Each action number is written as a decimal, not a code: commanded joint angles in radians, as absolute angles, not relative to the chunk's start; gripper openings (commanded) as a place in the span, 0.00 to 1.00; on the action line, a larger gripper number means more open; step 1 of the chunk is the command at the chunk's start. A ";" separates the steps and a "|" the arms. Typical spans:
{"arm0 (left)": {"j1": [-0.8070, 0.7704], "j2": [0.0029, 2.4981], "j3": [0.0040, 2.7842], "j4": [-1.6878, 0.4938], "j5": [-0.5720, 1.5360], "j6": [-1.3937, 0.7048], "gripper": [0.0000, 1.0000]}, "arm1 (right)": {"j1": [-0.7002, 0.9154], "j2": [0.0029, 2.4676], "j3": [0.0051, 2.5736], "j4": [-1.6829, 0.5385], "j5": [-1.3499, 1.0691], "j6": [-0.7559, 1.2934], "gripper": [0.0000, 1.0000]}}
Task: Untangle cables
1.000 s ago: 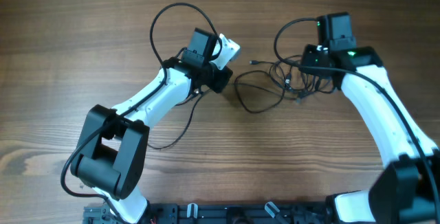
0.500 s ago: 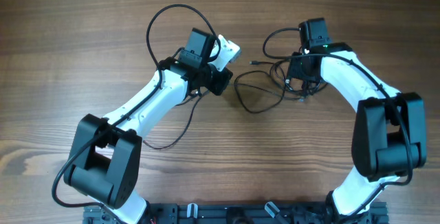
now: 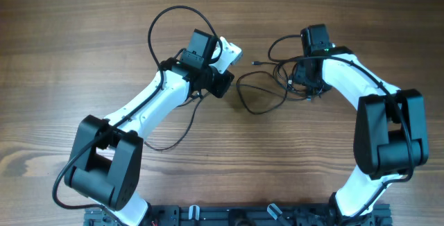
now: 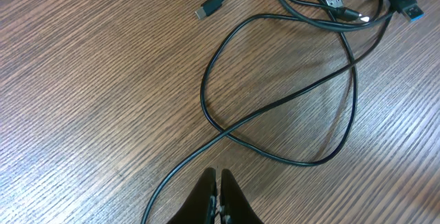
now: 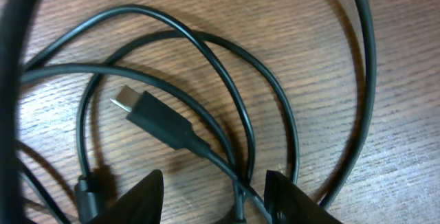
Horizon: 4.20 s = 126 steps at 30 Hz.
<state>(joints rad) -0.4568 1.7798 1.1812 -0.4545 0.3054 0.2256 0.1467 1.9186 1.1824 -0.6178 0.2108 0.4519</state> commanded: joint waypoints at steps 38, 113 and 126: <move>-0.469 1.752 1.178 -0.488 0.325 0.223 0.05 | 0.142 1.166 1.403 -1.034 0.387 0.472 0.04; -0.627 1.570 1.185 -0.455 0.152 -0.150 1.00 | -0.595 2.529 2.371 -0.626 0.291 0.004 0.89; -0.627 1.570 1.185 -0.511 0.151 -0.109 1.00 | -0.594 2.116 2.371 -0.700 0.236 0.184 1.00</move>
<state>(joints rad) -0.6228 1.5894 1.1812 -0.4900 0.1398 -0.1326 -0.5972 2.2360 2.3459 -0.6956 0.2398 0.1390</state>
